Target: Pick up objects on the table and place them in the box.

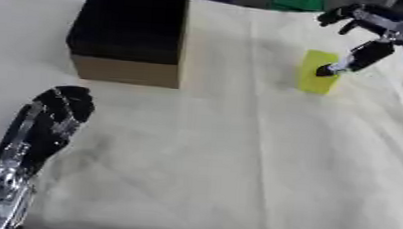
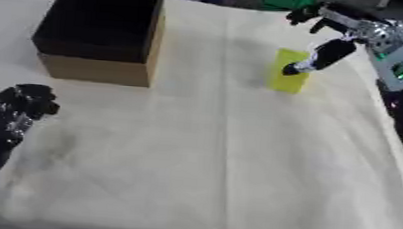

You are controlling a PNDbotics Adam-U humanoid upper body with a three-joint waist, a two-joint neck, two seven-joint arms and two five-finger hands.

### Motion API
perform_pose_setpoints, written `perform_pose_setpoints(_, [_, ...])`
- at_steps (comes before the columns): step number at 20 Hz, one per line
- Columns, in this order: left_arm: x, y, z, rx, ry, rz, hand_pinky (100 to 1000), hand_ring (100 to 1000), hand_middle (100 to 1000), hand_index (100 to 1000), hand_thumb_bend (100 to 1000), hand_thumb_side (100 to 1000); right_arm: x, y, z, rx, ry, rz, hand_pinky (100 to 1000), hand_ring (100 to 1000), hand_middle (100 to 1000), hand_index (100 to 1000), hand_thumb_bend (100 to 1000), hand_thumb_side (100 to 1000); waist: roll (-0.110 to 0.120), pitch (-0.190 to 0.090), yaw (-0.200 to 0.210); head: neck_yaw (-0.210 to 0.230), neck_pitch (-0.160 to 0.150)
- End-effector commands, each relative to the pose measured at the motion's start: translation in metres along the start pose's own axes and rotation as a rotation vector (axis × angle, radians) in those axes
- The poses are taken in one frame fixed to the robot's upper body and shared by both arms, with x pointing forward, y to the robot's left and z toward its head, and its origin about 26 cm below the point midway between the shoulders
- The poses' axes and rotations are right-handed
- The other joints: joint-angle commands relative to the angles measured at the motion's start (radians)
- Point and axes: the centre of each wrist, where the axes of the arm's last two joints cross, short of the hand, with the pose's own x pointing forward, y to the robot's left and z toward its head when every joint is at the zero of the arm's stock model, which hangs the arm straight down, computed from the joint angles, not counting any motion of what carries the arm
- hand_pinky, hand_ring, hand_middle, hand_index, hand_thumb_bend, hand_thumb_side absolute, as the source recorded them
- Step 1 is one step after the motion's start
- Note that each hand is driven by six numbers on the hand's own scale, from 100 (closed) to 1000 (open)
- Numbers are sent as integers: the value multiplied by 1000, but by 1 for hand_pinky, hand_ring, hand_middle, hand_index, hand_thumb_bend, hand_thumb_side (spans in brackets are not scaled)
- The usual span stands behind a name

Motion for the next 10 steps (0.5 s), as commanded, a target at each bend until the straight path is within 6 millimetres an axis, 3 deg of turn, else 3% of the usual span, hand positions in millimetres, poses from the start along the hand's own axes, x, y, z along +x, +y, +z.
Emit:
perform_pose_setpoints(1, [8, 4, -3, 4, -30, -14, 683, 618, 592, 706, 579, 566, -4, -10, 6, 7, 25, 34, 786, 920, 808, 904, 731, 322, 4, -19, 1, 1, 2])
perform_pose_setpoints(10, [9, 4, -4, 3, -33, -12, 683, 618, 591, 706, 580, 566, -8, 4, 2, 67, 48, 42, 787, 915, 797, 892, 740, 334, 7, -18, 1, 1, 1])
